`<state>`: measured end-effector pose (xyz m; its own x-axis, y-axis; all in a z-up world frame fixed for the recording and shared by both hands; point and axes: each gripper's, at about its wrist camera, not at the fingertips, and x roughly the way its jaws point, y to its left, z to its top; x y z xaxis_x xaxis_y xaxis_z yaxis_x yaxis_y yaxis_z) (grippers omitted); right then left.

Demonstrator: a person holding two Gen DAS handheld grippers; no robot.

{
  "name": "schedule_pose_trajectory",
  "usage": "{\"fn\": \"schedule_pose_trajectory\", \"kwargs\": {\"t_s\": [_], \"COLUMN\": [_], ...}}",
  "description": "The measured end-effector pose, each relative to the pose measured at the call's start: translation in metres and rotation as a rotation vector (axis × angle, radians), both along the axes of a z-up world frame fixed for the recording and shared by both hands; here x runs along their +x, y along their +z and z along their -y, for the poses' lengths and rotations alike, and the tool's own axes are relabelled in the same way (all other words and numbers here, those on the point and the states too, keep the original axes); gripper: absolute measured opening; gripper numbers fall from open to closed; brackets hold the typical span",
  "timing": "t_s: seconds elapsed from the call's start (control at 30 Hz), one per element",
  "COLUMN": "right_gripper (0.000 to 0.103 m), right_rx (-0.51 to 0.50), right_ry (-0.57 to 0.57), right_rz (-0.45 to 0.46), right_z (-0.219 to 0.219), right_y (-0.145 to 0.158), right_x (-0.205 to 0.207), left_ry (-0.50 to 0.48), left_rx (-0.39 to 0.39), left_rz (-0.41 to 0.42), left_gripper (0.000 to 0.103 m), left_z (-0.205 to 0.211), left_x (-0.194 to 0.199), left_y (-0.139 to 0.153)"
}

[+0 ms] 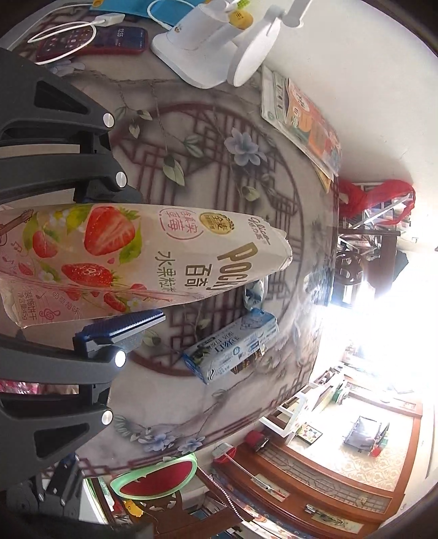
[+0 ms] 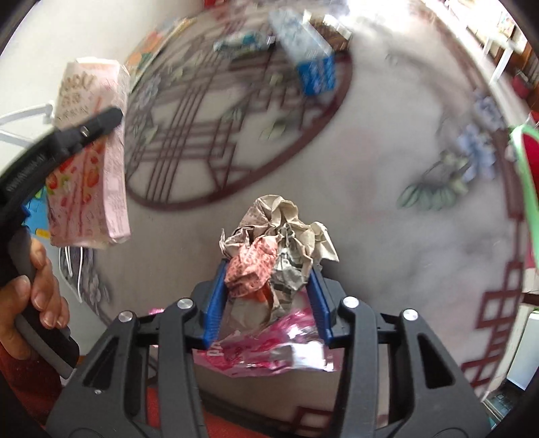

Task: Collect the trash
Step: 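Grasp the pink Pocky box with the left tool while the right tool grasps crumpled paper, then carry the Pocky box and crumpled paper over the red bin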

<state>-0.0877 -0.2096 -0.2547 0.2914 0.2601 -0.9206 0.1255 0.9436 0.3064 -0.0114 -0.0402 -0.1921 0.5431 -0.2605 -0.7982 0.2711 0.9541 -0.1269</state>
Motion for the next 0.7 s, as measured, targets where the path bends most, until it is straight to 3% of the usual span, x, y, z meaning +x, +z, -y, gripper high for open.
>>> {"fn": "schedule_pose_trajectory", "kwargs": {"t_s": [0.37,0.7], "right_gripper": [0.043,0.043], "right_rx": [-0.137,-0.171], "right_ry": [-0.163,-0.234], "right_rz": [0.179,0.251], "right_z": [0.056,0.091], "right_y": [0.064,0.089], "right_x": [-0.004,-0.012], "left_ry": [-0.078,-0.109], "left_rx": [-0.014,-0.006], "left_rz": [0.061,0.093], "left_gripper": [0.047,0.047], "left_z": [0.043,0.063], "left_x": [0.002,-0.008], "left_y": [0.024,0.035]}}
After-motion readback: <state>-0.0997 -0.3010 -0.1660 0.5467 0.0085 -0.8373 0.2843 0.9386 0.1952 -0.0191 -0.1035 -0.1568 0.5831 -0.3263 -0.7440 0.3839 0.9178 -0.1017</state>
